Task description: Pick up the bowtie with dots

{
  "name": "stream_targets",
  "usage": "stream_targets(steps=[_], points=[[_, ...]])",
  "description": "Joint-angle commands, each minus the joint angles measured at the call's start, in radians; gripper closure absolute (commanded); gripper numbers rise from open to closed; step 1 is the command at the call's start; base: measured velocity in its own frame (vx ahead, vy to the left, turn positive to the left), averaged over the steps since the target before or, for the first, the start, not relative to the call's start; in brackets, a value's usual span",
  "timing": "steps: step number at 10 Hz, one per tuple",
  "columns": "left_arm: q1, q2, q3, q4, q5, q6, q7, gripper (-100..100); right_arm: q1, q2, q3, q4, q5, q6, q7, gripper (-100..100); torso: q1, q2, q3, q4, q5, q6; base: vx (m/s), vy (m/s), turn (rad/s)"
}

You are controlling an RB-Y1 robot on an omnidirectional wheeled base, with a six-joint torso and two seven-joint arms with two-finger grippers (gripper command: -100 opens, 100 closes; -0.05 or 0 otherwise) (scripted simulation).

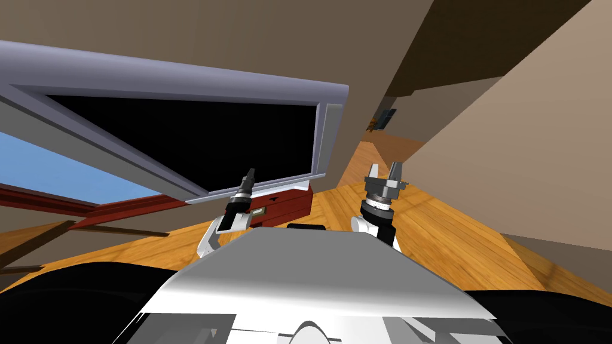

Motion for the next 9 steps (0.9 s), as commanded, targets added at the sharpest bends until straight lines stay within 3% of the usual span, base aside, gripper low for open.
stream_targets(steps=[1, 4, 7, 9], points=[[-0.005, 0.016, 0.027, 0.021, 0.002, 0.05, -0.009, -100, 0.0, 0.0, 0.0, 0.0, 0.0, 0.0, 0.0, 0, 0.0, 0.0, 0.0, 0.0, 0.0, 0.0, -0.019, -0.031, -0.026], [-0.005, 0.032, 0.067, 0.049, 0.002, 0.133, -0.029, -100, 0.0, 0.0, 0.0, 0.0, 0.0, 0.0, 0.0, 0, -0.001, 0.0, 0.0, 0.0, 0.0, 0.0, -0.012, -0.042, -0.032], [-0.005, 0.038, 0.088, 0.064, 0.001, 0.189, -0.038, -100, 0.0, 0.0, 0.0, 0.0, 0.0, 0.0, 0.0, 0, 0.0, 0.0, 0.0, 0.0, 0.0, 0.0, -0.006, -0.026, -0.028], [-0.004, 0.046, 0.127, 0.096, 0.0, 0.26, -0.053, -100, 0.0, 0.0, 0.0, 0.0, 0.0, 0.0, 0.0, 0, 0.0, -0.001, 0.0, 0.0, 0.0, 0.0, 0.0, -0.037, -0.066]])
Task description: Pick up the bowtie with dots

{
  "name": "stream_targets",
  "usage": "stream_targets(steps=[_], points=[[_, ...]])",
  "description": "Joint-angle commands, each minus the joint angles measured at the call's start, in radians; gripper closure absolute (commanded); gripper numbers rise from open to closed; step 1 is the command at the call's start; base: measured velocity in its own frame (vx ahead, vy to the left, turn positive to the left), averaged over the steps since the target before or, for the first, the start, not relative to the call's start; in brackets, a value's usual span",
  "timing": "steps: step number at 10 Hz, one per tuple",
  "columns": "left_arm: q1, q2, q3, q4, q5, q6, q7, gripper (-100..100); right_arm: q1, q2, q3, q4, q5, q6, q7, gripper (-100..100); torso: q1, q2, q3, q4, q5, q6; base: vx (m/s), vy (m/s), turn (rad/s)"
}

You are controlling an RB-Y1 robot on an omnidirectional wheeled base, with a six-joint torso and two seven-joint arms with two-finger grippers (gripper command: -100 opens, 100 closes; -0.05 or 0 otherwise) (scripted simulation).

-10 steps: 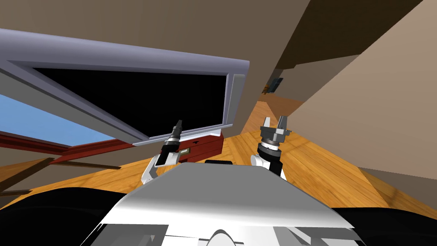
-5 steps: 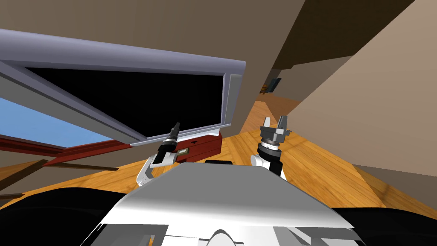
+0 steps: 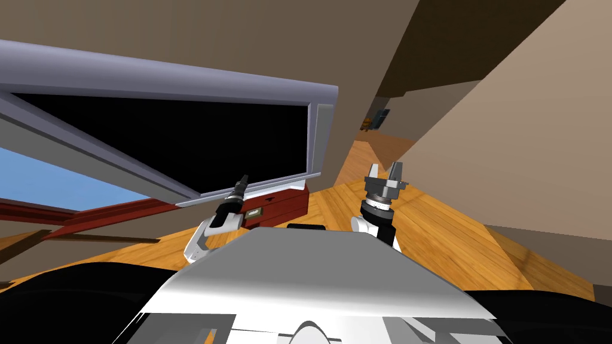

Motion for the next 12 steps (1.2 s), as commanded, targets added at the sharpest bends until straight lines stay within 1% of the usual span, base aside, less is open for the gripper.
stream_targets(steps=[1, 3, 4, 5, 6, 7, 9, 10, 12], points=[[0.005, -0.002, 0.011, 0.016, -0.002, 0.031, -0.007, -100, 0.0, 0.0, 0.0, 0.0, 0.0, 0.0, 0.0, 0, 0.0, 0.0, 0.0, 0.0, 0.0, 0.0, -0.005, -0.043, -0.02], [0.007, 0.001, 0.048, 0.051, -0.003, 0.099, -0.019, -100, 0.0, 0.0, 0.0, 0.0, 0.0, 0.0, 0.0, 0, -0.001, 0.0, 0.0, 0.0, 0.0, 0.0, 0.006, -0.054, -0.084], [0.007, 0.001, 0.048, 0.051, -0.003, 0.117, -0.019, -100, 0.0, 0.0, 0.0, 0.0, 0.0, 0.0, 0.0, 0, -0.001, -0.001, 0.0, 0.0, 0.0, 0.0, 0.008, -0.038, -0.03], [0.008, 0.001, 0.066, 0.069, -0.004, 0.156, -0.023, -100, 0.0, 0.0, 0.0, 0.0, 0.0, 0.0, 0.0, 0, 0.0, -0.001, 0.0, 0.0, 0.0, 0.0, 0.013, -0.035, -0.061], [0.008, 0.001, 0.066, 0.069, -0.004, 0.159, -0.023, -100, 0.0, 0.0, 0.0, 0.0, 0.0, 0.0, 0.0, 0, 0.0, -0.001, 0.0, 0.0, 0.0, 0.0, 0.013, -0.029, -0.032], [0.009, -0.001, 0.082, 0.089, -0.005, 0.199, -0.027, -100, 0.0, 0.0, 0.0, 0.0, 0.0, 0.0, 0.0, 0, 0.001, -0.001, 0.0, 0.0, 0.0, 0.0, 0.017, -0.03, -0.096], [0.011, -0.009, 0.113, 0.129, -0.007, 0.263, -0.031, -100, 0.0, 0.0, 0.0, 0.0, 0.0, 0.0, 0.0, 0, 0.0, -0.001, -0.001, 0.0, 0.0, 0.0, 0.03, -0.054, -0.136], [0.011, -0.009, 0.113, 0.129, -0.007, 0.275, -0.031, -100, 0.0, 0.0, 0.0, 0.0, 0.0, 0.0, 0.0, 0, -0.001, -0.002, -0.001, 0.0, 0.0, 0.0, 0.03, -0.049, -0.03], [0.014, -0.022, 0.141, 0.171, -0.009, 0.345, -0.03, -100, 0.0, 0.0, 0.0, 0.0, 0.0, 0.0, 0.0, 0, 0.0, -0.002, -0.001, 0.0, 0.0, 0.0, 0.048, -0.047, -0.137]])
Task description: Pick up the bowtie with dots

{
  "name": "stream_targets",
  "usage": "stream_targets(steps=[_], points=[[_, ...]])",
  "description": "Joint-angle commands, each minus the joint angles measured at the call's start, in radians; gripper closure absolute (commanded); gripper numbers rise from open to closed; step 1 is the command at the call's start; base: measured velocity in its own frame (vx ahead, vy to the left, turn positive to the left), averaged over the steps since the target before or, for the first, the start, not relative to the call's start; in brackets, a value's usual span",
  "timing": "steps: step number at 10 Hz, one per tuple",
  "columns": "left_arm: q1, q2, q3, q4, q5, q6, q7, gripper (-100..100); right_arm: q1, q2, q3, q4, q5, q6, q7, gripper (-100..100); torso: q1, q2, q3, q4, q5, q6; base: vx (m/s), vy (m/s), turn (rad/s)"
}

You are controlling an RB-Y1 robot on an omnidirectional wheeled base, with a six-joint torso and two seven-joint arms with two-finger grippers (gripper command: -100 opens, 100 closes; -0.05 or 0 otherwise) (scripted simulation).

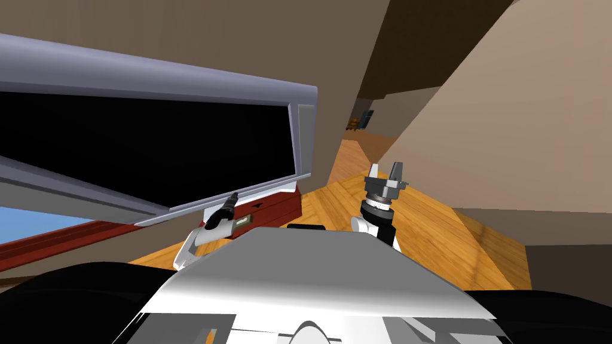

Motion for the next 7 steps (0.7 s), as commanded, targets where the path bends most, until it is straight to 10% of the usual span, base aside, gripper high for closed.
stream_targets(steps=[1, 7], points=[[0.009, 0.003, 0.025, 0.042, 0.011, 0.048, 0.005, -100, 0.0, 0.0, 0.0, 0.0, 0.0, 0.0, 0.0, 0, 0.0, 0.0, 0.0, 0.0, 0.0, 0.0, 0.077, -0.049, -0.157], [0.014, -0.029, 0.067, 0.123, 0.006, 0.162, 0.016, -100, 0.0, 0.0, 0.0, 0.0, 0.0, 0.0, 0.0, 0, 0.002, 0.0, 0.0, 0.0, 0.0, -0.001, 0.059, -0.035, -0.107]])
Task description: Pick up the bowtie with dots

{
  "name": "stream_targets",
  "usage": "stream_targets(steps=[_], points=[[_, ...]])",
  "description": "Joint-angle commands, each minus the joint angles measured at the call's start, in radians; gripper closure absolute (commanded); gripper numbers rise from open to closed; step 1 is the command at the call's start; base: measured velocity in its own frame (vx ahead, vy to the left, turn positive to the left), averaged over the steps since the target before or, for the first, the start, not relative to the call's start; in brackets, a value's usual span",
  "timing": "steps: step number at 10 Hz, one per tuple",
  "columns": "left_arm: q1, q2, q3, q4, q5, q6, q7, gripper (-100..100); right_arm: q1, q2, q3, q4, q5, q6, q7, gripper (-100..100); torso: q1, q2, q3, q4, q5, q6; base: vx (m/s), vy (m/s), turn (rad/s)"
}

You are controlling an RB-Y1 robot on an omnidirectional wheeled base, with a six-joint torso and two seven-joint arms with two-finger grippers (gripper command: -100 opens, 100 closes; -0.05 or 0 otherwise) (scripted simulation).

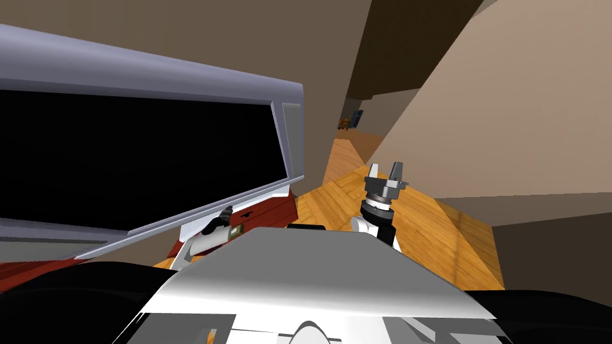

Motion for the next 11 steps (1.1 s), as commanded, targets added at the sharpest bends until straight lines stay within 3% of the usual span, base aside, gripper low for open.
stream_targets(steps=[1, 2, 10, 11], points=[[0.0, -0.009, 0.014, 0.035, -0.001, 0.038, 0.006, -100, 0.0, 0.0, 0.0, 0.0, 0.0, 0.0, 0.0, 0, 0.0, 0.0, 0.0, 0.0, 0.0, 0.0, 0.069, -0.028, -0.172], [0.0, -0.009, 0.014, 0.035, -0.001, 0.038, 0.006, -100, 0.0, 0.0, 0.0, 0.0, 0.0, 0.0, 0.0, 0, 0.0, -0.001, 0.0, 0.0, 0.0, 0.0, 0.052, -0.015, -0.059], [0.009, -0.057, 0.062, 0.156, -0.009, 0.181, 0.031, -100, 0.0, 0.0, 0.0, 0.0, 0.0, 0.0, 0.0, 0, 0.0, -0.001, 0.0, 0.0, 0.0, 0.0, 0.068, -0.023, -0.124], [0.009, -0.056, 0.058, 0.145, -0.011, 0.168, 0.029, -100, 0.0, 0.0, 0.0, 0.0, 0.0, 0.0, 0.0, 0, 0.0, 0.0, 0.0, 0.0, 0.0, 0.0, 0.027, -0.006, -0.02]])
